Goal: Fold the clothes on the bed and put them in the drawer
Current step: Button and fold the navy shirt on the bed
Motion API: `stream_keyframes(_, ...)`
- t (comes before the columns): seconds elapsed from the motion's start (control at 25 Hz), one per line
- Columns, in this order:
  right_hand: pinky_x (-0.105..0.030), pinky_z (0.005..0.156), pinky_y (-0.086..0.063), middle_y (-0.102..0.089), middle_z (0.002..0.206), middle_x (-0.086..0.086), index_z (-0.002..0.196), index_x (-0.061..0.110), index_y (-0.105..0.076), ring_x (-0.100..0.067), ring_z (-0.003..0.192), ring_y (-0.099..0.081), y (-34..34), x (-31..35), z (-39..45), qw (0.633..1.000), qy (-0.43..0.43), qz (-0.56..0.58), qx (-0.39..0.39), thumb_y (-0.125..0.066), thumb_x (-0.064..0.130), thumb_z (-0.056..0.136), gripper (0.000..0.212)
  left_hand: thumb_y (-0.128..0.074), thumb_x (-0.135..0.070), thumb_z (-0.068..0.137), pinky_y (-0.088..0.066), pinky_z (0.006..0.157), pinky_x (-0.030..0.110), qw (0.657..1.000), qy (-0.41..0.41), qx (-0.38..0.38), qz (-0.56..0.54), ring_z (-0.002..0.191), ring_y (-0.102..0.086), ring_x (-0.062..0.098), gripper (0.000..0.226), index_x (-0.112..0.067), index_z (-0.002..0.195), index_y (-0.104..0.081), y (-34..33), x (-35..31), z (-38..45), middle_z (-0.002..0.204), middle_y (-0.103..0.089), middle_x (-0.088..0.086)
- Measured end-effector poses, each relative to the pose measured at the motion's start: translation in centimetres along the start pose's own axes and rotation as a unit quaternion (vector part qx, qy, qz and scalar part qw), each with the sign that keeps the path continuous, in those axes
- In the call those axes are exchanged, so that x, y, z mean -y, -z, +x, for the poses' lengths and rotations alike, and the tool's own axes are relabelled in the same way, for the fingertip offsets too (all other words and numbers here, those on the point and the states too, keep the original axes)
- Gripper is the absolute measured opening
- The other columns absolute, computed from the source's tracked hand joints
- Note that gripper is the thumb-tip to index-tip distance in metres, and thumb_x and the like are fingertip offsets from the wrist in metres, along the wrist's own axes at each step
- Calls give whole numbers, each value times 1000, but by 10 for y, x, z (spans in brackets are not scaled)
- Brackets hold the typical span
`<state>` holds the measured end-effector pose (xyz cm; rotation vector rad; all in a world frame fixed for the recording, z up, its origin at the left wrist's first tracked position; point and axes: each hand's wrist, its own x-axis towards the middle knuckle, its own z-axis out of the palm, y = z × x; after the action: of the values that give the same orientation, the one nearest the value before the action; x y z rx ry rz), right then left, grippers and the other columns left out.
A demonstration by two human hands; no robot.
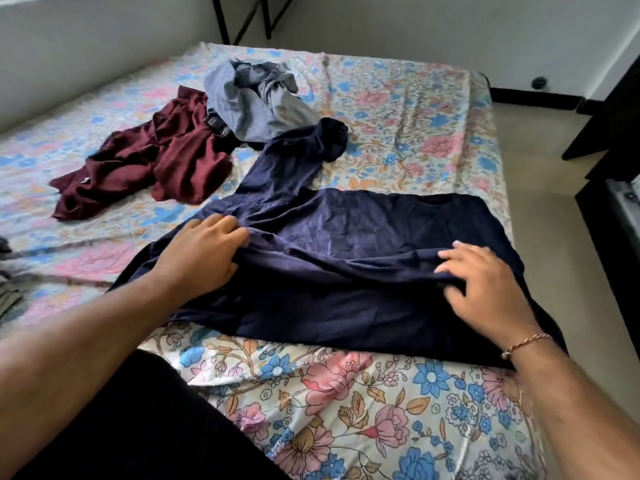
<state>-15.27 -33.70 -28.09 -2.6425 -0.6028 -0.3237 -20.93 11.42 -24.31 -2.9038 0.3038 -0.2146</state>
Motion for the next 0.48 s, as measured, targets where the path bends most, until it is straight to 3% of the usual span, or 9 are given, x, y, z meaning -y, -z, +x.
stream_keyframes(0.08, -20, 103, -45, -74, 99, 19, 94, 35, -71, -3, 103, -68, 26, 16, 9, 975, -70, 188, -96, -79, 7, 87, 30, -65, -25, 65, -54, 82, 48, 996, 27, -55, -71, 101, -61, 36, 39, -22, 104, -64, 6, 8, -4, 103, -62, 4)
stream_keyframes(0.12, -13, 92, -49, -73, 89, 23, 93, 34, -69, 4, 90, -67, 42, 21, 13, 939, -103, 298, -138, -77, 4, 89, 31, -59, -25, 66, -54, 84, 48, 991, 40, -81, -102, 100, -61, 36, 38, -22, 104, -66, 13, 10, -5, 103, -63, 3)
stream_keyframes(0.2, -14, 78, -55, -73, 82, 18, 96, 26, -65, 3, 78, -67, 62, 18, 16, 836, -164, 485, -196, -68, 0, 94, 27, -55, -25, 68, -53, 85, 44, 982, 42, -106, -149, 100, -60, 33, 39, -21, 104, -69, 25, 11, -7, 103, -63, 2)
stream_keyframes(0.28, -18, 66, -58, -76, 81, 10, 100, 19, -66, -4, 71, -71, 65, -2, 14, 775, -265, 565, -94, -74, 5, 90, 18, -56, -27, 70, -54, 81, 41, 986, -20, -39, -159, 98, -61, 28, 39, -23, 106, -69, 28, 7, -12, 104, -63, -1)
stream_keyframes(0.32, -21, 62, -59, -77, 82, 4, 101, 15, -68, -9, 68, -73, 60, -11, 10, 740, -329, 587, -17, -85, 15, 80, 27, -58, -32, 73, -55, 80, 39, 987, -70, 18, -142, 98, -62, 25, 37, -26, 108, -68, 26, 3, -14, 105, -62, -4)
stream_keyframes(0.36, -22, 58, -59, -78, 86, -2, 102, 14, -69, -11, 65, -74, 52, -19, 3, 723, -387, 571, 32, -93, 24, 69, 42, -59, -44, 78, -56, 79, 37, 985, -107, 81, -113, 99, -62, 22, 35, -30, 110, -66, 23, -3, -17, 106, -61, -8)
stream_keyframes(0.4, -22, 54, -58, -77, 93, -6, 105, 16, -68, -7, 61, -71, 45, -24, -4, 729, -417, 541, 37, -92, 30, 69, 45, -55, -61, 84, -55, 77, 35, 979, -120, 141, -89, 99, -63, 18, 39, -35, 111, -65, 18, -9, -20, 108, -60, -12)
stream_keyframes(0.48, -25, 56, -52, -71, 115, -12, 113, 24, -63, -3, 62, -64, 35, -30, -12, 787, -440, 432, 6, -70, 34, 96, 21, -36, -84, 88, -52, 70, 33, 977, -75, 178, -90, 93, -63, 11, 56, -38, 101, -63, 15, -21, -23, 101, -59, -16)
